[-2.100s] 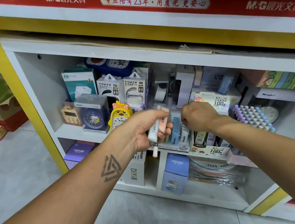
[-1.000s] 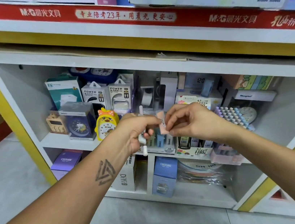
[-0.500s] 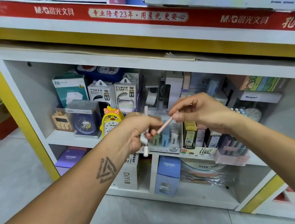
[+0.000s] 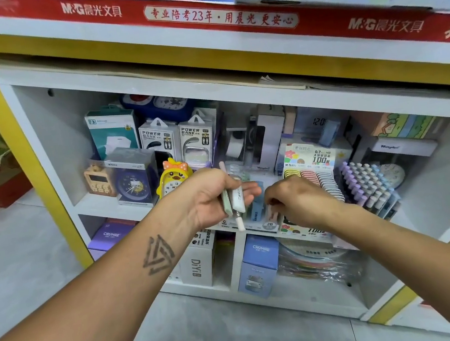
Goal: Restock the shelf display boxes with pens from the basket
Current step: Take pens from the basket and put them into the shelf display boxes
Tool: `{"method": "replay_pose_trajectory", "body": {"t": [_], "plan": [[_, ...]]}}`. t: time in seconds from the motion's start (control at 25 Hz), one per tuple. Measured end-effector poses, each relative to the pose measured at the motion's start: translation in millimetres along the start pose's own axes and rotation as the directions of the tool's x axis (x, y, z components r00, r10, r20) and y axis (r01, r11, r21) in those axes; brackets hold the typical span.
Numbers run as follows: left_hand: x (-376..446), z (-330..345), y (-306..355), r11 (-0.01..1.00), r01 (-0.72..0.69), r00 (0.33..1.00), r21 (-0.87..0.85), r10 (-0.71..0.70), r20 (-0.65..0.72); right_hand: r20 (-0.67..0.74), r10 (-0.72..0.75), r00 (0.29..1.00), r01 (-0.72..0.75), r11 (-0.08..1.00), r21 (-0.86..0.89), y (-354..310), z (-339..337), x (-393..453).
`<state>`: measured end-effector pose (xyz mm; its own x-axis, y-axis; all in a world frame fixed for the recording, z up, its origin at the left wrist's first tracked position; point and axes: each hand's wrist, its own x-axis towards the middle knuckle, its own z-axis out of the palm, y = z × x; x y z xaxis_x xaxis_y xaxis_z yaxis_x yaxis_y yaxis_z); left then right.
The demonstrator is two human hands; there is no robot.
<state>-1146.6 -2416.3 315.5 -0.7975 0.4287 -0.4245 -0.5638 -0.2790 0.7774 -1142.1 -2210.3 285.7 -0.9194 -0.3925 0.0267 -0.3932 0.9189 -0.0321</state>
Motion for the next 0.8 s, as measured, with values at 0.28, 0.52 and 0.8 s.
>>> {"method": "replay_pose_trajectory", "body": {"t": [0.28, 0.52, 0.8], "plan": [[-5, 1, 1, 0.999, -0.034, 0.998, -0.002, 0.034, 0.055, 0.016, 0.075, 0.997, -0.075, 0.997, 0.026, 2, 8, -3], [-11, 6, 0, 0.995, -0.061, 0.985, 0.074, 0.047, 0.168, -0.009, 0.251, 0.968, -0.246, 0.954, 0.171, -11, -15, 5], [-10, 25, -9, 0.960, -0.044, 0.952, 0.276, -0.044, 0.304, 0.128, 0.334, 0.934, -0.233, 0.300, 0.925, -26, -57, -10]]}}
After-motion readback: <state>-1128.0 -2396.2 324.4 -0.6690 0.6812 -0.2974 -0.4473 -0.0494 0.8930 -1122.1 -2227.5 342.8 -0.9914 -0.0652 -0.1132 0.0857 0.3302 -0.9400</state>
